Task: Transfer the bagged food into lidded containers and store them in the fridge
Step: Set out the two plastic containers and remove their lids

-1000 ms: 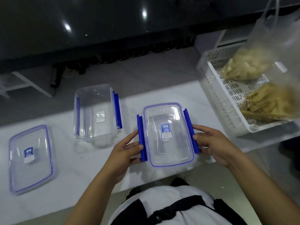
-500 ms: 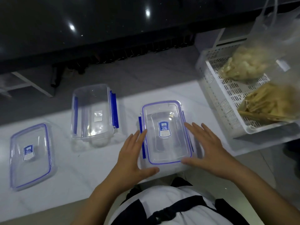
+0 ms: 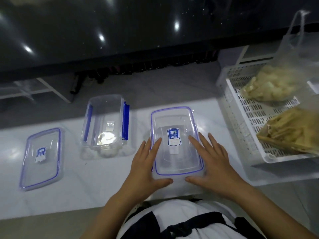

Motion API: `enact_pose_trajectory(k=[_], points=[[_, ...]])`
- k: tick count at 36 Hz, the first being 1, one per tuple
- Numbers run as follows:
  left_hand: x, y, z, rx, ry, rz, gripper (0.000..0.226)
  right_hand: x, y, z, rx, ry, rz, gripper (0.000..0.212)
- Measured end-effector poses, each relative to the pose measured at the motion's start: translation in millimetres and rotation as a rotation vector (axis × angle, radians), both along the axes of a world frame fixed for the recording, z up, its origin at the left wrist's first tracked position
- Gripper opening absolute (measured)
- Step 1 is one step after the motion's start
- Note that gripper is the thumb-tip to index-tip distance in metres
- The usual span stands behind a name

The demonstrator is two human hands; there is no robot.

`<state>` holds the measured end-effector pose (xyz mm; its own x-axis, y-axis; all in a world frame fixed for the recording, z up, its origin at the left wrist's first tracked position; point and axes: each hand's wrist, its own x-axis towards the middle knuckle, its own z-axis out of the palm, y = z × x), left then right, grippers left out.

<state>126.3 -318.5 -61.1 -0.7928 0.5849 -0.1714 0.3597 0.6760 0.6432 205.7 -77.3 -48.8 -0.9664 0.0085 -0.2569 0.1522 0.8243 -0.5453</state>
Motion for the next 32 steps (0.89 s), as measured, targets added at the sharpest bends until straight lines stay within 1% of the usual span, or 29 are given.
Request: enact_pose_trajectory(k=[3, 5, 7, 10, 16, 20, 25, 28, 32], points=[[0, 2, 13, 0.008, -0.006, 0.045, 0.121, -12, 2, 11, 0.025, 0.052, 0.032, 0.11], [-1, -2, 26, 0.01, 0.001, 0.082, 0.118, -23, -1, 19, 0.041, 0.08, 0.078, 0.109], [-3, -11, 38, 0.023, 0.007, 0.134, 0.115, -37, -8, 26, 0.063, 0.107, 0.131, 0.108], [-6, -36, 55, 0.025, 0.026, 0.231, 0.117, -60, -30, 36, 0.052, 0.167, 0.206, 0.105], [-11, -113, 71, -0.024, 0.056, 0.384, 0.117, -98, -104, 45, 0.011, 0.233, 0.358, 0.106], [-14, -183, 67, 0.018, 0.049, 0.46, 0.12, -113, -175, 45, -0.077, 0.222, 0.41, 0.108], [-32, -265, 57, 0.022, 0.022, 0.489, 0.118, -124, -265, 34, -0.124, 0.168, 0.436, 0.109], [-48, -312, 46, 0.001, 0.021, 0.451, 0.122, -135, -311, 24, -0.102, 0.159, 0.43, 0.109], [-72, -364, 27, -0.041, 0.037, 0.364, 0.119, -149, -360, 5, -0.119, 0.092, 0.388, 0.11]])
